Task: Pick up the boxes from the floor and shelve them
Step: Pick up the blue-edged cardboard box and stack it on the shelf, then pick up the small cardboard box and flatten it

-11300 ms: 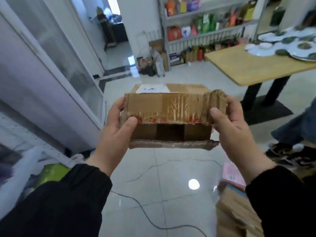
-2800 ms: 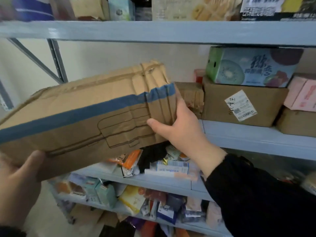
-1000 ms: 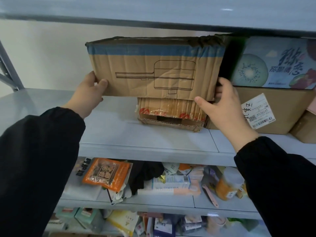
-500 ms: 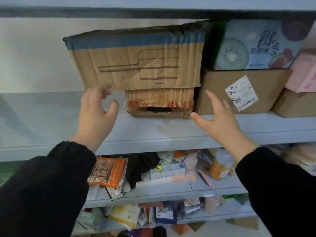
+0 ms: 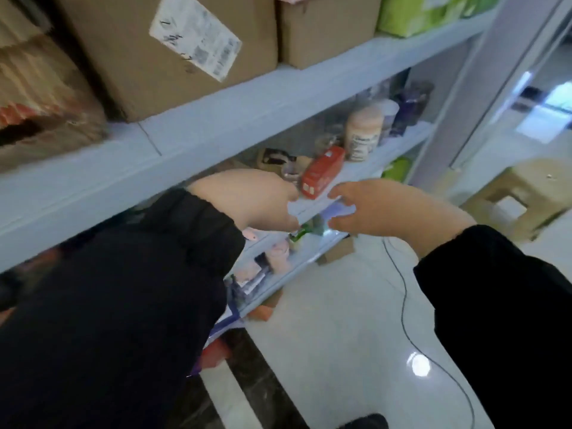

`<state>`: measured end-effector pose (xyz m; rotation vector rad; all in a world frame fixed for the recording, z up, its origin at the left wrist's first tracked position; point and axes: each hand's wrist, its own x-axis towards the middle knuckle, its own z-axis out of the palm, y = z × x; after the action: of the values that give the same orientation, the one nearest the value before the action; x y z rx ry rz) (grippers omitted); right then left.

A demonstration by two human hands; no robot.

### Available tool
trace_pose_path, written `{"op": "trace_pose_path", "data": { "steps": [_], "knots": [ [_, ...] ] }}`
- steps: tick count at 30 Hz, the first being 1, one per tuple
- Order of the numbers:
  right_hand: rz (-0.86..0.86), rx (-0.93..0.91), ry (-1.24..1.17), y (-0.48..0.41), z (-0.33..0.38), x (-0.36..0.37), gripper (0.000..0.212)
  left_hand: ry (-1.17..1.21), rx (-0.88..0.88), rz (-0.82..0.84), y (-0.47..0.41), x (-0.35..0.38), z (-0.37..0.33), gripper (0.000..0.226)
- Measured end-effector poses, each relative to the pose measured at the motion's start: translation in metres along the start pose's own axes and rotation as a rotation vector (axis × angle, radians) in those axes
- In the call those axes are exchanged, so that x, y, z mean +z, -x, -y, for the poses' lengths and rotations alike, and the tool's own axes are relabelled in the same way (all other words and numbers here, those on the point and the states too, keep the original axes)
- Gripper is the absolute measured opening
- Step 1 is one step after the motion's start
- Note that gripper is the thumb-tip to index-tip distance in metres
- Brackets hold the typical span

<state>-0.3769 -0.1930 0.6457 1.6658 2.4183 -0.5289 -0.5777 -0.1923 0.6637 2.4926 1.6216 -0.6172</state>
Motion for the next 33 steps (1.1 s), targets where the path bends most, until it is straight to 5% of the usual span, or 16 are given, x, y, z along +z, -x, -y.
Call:
{"op": "trace_pose_path", "data": {
  "steps": [5,15,25,33],
  "knots": [
    [0.171,0.261,-0.168,0.06,-0.141,0.046,0.067,-0.083,0.203,0.245,-0.096,-0.013,-0.136,0.058],
    [0.2,0.817,-0.553,0.245,-0.389,0.184,0.067,-0.117,0.682,0.28,-0.22,-0.003,-0.471,0.05],
    [0.206,1.155,-0.934,0.334,-0.459,0.327,0.062,-0.405,1.017,0.502,-0.291,0.08,-0.675,0.054],
    [-0.013,1.438,-1.278,0.359,-0.471,0.457,0.052,-0.492,1.235,0.566,-0.318,0.17,-0.794,0.053]
  ]
}}
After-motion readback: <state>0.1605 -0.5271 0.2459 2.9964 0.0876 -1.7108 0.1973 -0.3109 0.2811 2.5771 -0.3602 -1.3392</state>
